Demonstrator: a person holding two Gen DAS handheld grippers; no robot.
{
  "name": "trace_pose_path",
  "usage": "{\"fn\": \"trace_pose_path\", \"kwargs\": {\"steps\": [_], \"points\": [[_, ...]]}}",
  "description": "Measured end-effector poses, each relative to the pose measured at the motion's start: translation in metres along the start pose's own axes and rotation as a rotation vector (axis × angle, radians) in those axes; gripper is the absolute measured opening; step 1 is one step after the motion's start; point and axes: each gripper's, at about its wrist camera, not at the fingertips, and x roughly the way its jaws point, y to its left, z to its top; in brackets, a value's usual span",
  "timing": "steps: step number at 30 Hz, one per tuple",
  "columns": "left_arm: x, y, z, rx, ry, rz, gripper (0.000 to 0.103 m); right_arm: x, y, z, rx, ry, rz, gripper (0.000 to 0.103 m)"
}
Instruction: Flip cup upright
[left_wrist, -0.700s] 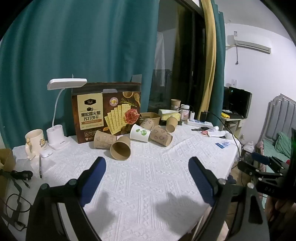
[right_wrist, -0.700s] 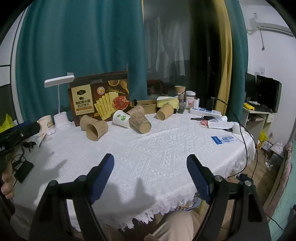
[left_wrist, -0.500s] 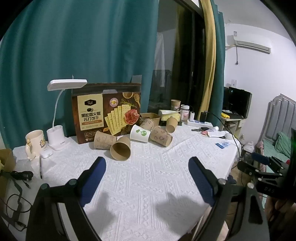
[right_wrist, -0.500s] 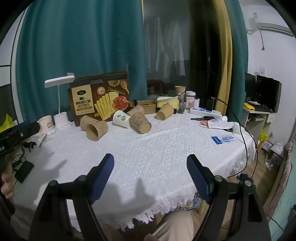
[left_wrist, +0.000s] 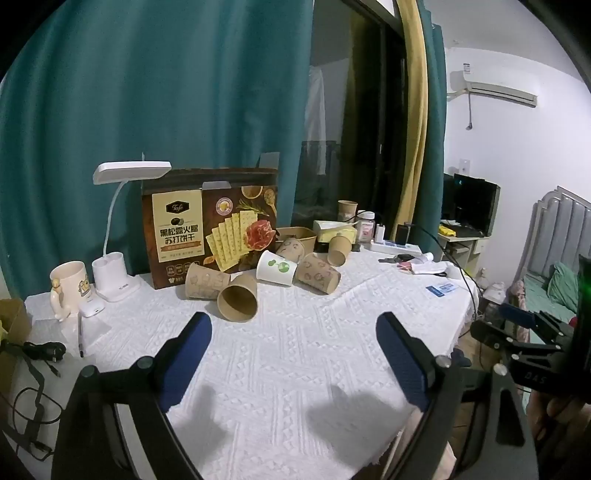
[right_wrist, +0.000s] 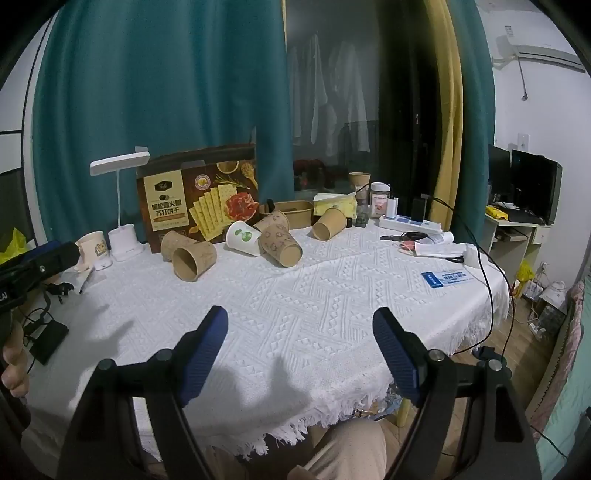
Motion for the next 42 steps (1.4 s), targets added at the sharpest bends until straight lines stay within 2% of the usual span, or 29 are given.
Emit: {"fn": "trace_pose_path", "kwargs": {"steps": [42], "points": [[-0.003,-0.010,0.008,0.000,-0.009,-0.003,0.091,-0.001,0.003,0.003,-0.003,-0.002,-0.001,0.079]]}}
